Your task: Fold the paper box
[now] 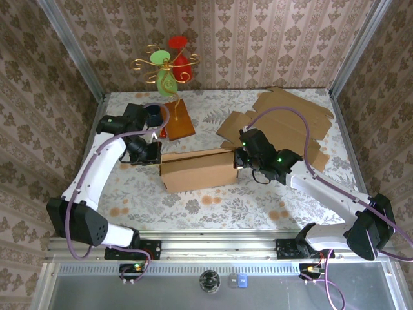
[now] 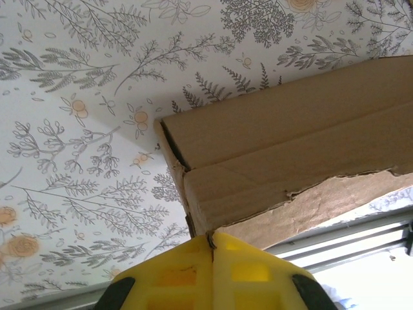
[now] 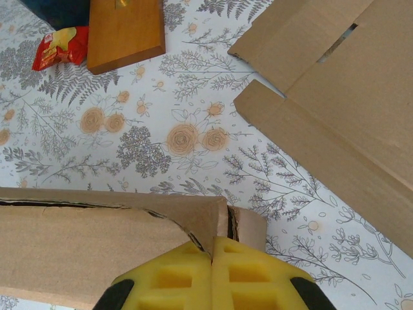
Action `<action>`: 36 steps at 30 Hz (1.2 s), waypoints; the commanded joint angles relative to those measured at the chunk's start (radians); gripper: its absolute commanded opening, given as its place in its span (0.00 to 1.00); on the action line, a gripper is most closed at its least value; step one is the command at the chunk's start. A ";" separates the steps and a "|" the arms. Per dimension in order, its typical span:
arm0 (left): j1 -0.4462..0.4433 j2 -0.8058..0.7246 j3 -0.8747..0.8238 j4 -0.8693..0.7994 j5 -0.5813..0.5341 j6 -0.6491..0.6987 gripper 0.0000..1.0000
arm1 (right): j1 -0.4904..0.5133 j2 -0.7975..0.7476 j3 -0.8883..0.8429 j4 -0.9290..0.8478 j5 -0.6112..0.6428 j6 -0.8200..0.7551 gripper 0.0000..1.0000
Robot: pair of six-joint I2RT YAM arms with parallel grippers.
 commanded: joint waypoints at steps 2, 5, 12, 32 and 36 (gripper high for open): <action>0.004 0.014 0.017 -0.047 0.070 -0.049 0.00 | 0.005 0.025 -0.004 -0.045 0.005 0.011 0.00; 0.008 0.013 0.005 -0.041 0.073 -0.050 0.00 | 0.004 0.026 -0.008 -0.044 0.005 0.012 0.00; 0.009 -0.043 -0.068 0.023 0.036 -0.008 0.00 | 0.005 0.024 -0.016 -0.035 0.003 0.009 0.00; 0.004 -0.241 -0.344 0.235 0.030 0.010 0.00 | 0.007 -0.026 -0.094 0.020 0.000 -0.011 0.01; 0.003 -0.240 -0.341 0.233 0.027 0.014 0.00 | 0.005 -0.056 -0.068 -0.039 -0.001 0.097 0.30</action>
